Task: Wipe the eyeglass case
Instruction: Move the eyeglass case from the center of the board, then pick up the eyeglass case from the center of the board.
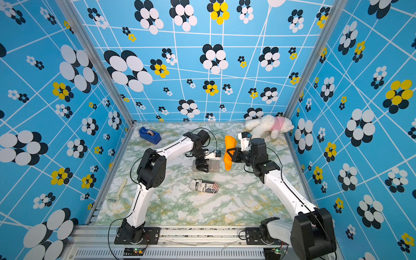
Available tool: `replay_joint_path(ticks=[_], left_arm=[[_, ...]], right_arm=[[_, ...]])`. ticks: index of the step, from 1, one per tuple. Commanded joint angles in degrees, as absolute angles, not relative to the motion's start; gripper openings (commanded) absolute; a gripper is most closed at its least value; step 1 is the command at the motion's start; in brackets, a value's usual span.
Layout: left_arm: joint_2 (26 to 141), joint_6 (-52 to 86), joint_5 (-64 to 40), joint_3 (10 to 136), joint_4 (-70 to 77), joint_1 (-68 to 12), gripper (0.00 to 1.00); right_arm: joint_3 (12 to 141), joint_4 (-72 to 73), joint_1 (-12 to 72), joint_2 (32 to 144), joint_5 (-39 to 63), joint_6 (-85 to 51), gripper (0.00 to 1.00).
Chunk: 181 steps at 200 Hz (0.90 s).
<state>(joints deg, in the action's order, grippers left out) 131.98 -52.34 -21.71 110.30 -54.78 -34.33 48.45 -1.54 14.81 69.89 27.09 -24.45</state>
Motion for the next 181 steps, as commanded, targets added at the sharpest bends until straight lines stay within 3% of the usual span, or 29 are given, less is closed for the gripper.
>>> replay_joint_path(ticks=[1, 89, 181], left_arm=[[132.1, -54.24, -22.81, 108.03, -57.42, -32.25, 0.9], [125.79, -57.16, -22.01, 97.36, -50.25, -27.12, 0.89], [122.5, -56.42, -19.97, 89.96, -39.66, -29.12, 0.81]], right_arm=[[51.15, -2.23, 14.5, 68.85, 26.36, -24.56, 0.0], [51.46, -2.11, 14.5, 69.37, 26.14, -26.46, 0.0], [51.35, -2.39, 14.5, 70.15, 25.92, -27.24, 0.0]])
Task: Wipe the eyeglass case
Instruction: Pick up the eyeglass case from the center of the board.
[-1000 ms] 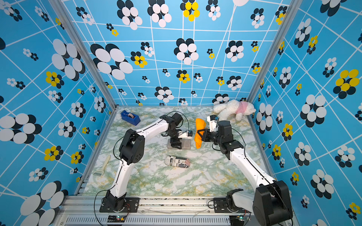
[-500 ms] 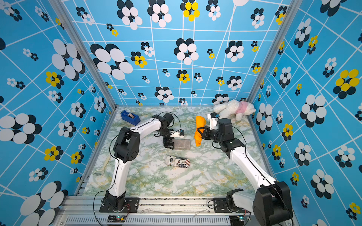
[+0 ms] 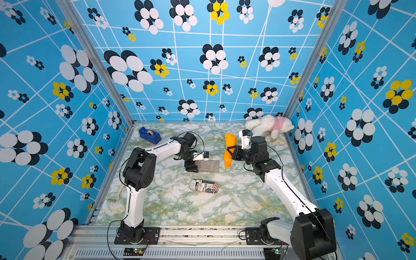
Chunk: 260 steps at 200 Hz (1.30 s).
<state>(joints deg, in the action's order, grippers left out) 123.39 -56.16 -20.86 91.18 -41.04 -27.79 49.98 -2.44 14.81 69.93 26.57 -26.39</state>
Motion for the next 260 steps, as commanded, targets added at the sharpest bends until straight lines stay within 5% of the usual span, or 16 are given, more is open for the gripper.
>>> replay_joint_path(ticks=[1, 71, 149, 163, 260], left_arm=[[122.51, -56.42, -19.96, 89.98, -39.65, -29.15, 0.81], [122.23, -55.81, -19.61, 89.3, -40.25, -29.27, 0.7], [119.73, -52.79, -19.91, 87.27, -38.7, -30.08, 0.44], [118.72, -52.22, -19.52, 87.36, -38.85, -30.72, 0.34], [115.91, -45.55, -21.23, 87.89, -35.87, -36.25, 0.19]], right_arm=[[51.3, -2.42, 14.55, 70.15, 25.93, -27.24, 0.0], [51.48, -2.95, 14.5, 70.41, 25.57, -27.64, 0.0], [59.04, -15.48, 14.63, 78.81, 25.94, -27.58, 0.0], [61.61, -18.77, 14.97, 82.97, 28.31, -28.04, 0.0], [58.47, -7.12, 19.16, 93.27, 36.01, -39.1, 0.0]])
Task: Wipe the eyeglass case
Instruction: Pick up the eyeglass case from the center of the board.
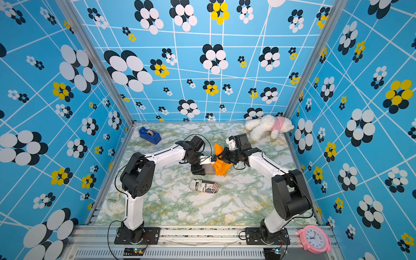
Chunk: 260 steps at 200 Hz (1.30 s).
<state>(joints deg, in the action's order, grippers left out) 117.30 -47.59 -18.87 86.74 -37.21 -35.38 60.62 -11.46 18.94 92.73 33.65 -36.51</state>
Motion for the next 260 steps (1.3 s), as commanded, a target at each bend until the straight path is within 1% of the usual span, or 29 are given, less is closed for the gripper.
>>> replay_joint_path(ticks=[1, 14, 37, 97, 119, 130, 150, 157, 173, 182, 214, 241, 260], left_arm=[[115.92, -45.5, -21.25, 87.89, -35.78, -36.28, 0.18], [115.82, -43.6, -21.25, 87.35, -33.51, -36.44, 0.16], [115.98, -41.53, -21.78, 87.06, -29.12, -37.07, 0.16], [119.2, -40.51, -18.65, 88.71, -23.37, -40.05, 0.16], [118.44, -39.49, -17.21, 86.56, -19.78, -40.45, 0.13], [117.4, -39.37, -16.43, 85.09, -18.24, -40.53, 0.13], [115.59, -39.69, -15.54, 83.45, -18.1, -40.05, 0.13], [114.79, -39.87, -15.69, 82.84, -17.98, -39.82, 0.13], [113.74, -40.49, -15.75, 81.94, -18.02, -39.61, 0.14], [113.47, -40.61, -15.99, 81.98, -17.94, -39.66, 0.14], [113.85, -39.22, -17.0, 83.27, -16.03, -40.58, 0.14], [114.85, -38.72, -17.63, 84.9, -15.0, -41.78, 0.14], [115.15, -38.74, -17.69, 85.65, -15.29, -42.29, 0.14]], right_arm=[[58.37, -7.03, 19.2, 93.3, 36.02, -39.06, 0.0], [56.79, -5.89, 19.16, 94.24, 36.25, -39.37, 0.0], [54.63, -2.5, 19.16, 96.77, 37.34, -40.2, 0.0], [54.46, 5.96, 19.03, 104.83, 43.11, -45.05, 0.0], [54.09, 8.42, 18.92, 106.12, 43.98, -45.93, 0.0], [53.4, 8.74, 18.11, 105.56, 44.51, -45.65, 0.0], [49.85, 6.05, 13.05, 100.82, 42.63, -42.68, 0.0], [49.47, 3.06, 11.44, 98.96, 41.97, -39.88, 0.0], [52.34, -10.41, 10.28, 96.1, 38.95, -30.01, 0.0], [52.96, -13.12, 10.41, 95.28, 38.44, -28.4, 0.0], [51.37, -9.31, 12.95, 93.94, 40.19, -32.4, 0.0], [49.76, -0.86, 16.7, 94.59, 42.58, -39.21, 0.0], [48.51, 4.17, 16.92, 95.26, 44.0, -42.24, 0.0]])
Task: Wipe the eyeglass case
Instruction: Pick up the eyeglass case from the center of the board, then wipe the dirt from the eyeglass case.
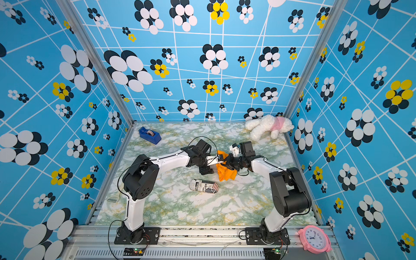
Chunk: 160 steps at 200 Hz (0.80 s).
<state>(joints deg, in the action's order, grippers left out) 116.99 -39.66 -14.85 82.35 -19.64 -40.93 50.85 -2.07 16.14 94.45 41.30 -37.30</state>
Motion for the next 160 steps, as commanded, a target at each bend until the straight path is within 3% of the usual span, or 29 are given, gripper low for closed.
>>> replay_joint_path(ticks=[1, 61, 91, 117, 139, 160], left_arm=[[115.14, -38.75, -17.68, 85.63, -15.25, -42.33, 0.14], [108.6, -39.12, -14.86, 76.88, -9.84, -41.92, 0.14], [108.43, -37.43, -15.63, 77.98, -12.73, -41.5, 0.14], [109.18, -28.84, -23.53, 81.94, -19.6, -39.75, 0.14], [109.11, -23.99, -28.35, 83.6, -22.69, -39.27, 0.15], [109.75, -19.1, -28.89, 87.21, -27.45, -38.86, 0.13]], right_arm=[[48.51, 4.17, 16.92, 95.26, 44.0, -42.24, 0.0], [51.67, -18.67, 5.09, 88.16, 36.56, -24.85, 0.0], [53.04, -23.32, 5.01, 82.8, 31.53, -21.74, 0.0], [48.46, -20.03, 5.7, 66.36, 24.13, -21.73, 0.0], [44.16, -16.48, 6.15, 56.37, 25.27, -23.29, 0.0], [43.8, -19.3, 13.75, 52.79, 23.0, -20.0, 0.0]])
